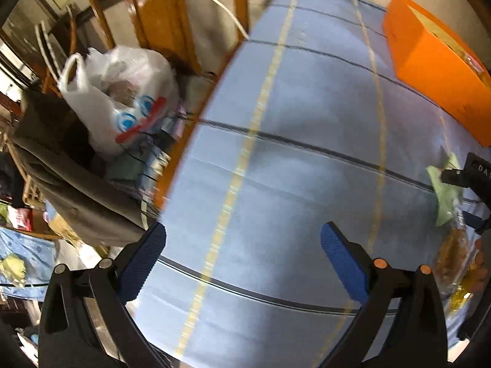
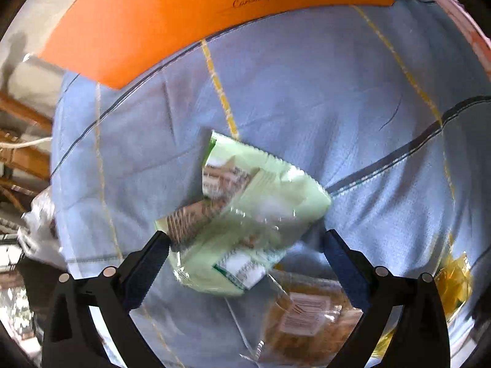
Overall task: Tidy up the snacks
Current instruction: 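Grasp the green snack bag on the table with the right gripper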
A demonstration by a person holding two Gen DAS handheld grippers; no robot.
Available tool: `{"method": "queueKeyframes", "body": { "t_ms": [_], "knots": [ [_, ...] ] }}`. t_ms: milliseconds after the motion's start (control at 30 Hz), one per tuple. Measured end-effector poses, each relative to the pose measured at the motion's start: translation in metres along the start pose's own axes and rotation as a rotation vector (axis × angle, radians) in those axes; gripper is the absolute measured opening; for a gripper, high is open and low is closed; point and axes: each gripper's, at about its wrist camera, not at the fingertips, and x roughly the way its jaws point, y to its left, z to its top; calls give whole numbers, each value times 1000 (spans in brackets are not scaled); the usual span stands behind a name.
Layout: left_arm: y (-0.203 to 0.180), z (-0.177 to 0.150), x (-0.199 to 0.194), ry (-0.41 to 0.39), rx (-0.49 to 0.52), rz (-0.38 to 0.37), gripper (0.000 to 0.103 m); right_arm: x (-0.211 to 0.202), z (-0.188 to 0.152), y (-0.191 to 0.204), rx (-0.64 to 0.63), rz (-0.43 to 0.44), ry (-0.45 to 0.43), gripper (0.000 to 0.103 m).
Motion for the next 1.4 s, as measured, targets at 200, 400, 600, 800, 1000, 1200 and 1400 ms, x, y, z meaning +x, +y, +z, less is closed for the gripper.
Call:
{"method": "queueKeyframes", "body": {
  "t_ms": [200, 400, 600, 800, 1000, 1200, 1400],
  "knots": [
    [21, 10, 13, 27, -7, -19, 99, -14, 3, 6, -123, 120, -54, 40],
    [3, 17, 27, 71, 73, -45, 99, -40, 14, -25, -74, 219, -150, 33],
    [-27, 18, 19, 44, 167, -56, 99, -81, 11, -33, -200, 180, -260, 15],
    [-52, 9, 9, 34, 229, -42, 99, -67, 12, -48, -261, -48, -253, 100],
    [-58, 1, 19, 85, 250, 18, 99, -44, 23, -19, -202, -274, -277, 99],
    [-57, 1, 18, 103, 260, 6, 99, 7, 25, -3, -251, -209, -145, 99],
    [-41, 6, 20, 114, 212, 40, 99, -16, 21, -34, -179, -82, -177, 50]
  ]
}}
